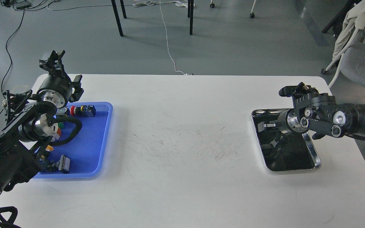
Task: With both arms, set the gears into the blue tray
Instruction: 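Lower the right gripper onto the metal tray and grasp a small black part, then carry the black part toward the table center and release it, then withdraw the right arm and swing the left gripper toward the part, then grasp the black part on the table with the left gripper, then carry the black part into the blue tray and release it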
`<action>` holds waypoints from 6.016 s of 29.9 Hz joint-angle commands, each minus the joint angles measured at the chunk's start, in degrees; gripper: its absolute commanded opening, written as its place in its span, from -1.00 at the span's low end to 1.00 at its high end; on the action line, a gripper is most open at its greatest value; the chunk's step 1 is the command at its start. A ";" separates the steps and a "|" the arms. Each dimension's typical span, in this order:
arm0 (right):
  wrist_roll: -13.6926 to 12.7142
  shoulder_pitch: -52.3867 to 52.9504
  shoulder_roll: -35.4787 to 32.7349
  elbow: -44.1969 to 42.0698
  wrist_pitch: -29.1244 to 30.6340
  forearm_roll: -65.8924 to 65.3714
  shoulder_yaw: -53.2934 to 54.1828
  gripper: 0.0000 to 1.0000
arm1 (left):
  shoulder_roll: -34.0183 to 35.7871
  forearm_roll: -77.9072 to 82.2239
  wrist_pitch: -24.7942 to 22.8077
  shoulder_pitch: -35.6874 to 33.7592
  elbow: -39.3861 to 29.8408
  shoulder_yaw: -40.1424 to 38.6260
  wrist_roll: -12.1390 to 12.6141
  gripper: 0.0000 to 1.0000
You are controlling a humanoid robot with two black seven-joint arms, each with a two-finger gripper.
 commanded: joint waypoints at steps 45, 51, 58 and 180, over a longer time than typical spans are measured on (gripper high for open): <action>0.87 2.83 20.82 -0.07 -8.50 14.59 6.88 -0.96 | 0.89 0.04 -0.09 0.09 0.08 -0.09 0.00 0.96; 1.75 1.59 20.82 4.32 -10.97 16.18 7.94 -0.97 | 0.89 0.04 0.00 0.09 0.16 -0.09 0.00 0.96; 1.66 1.24 20.82 7.58 -12.82 16.18 7.94 -0.96 | 0.89 0.04 0.00 0.09 0.07 -0.18 -0.09 0.96; 6.32 -42.62 -9.42 -7.62 8.32 48.70 88.53 0.94 | 14.23 91.81 21.53 2.38 -12.93 35.50 -4.65 -0.78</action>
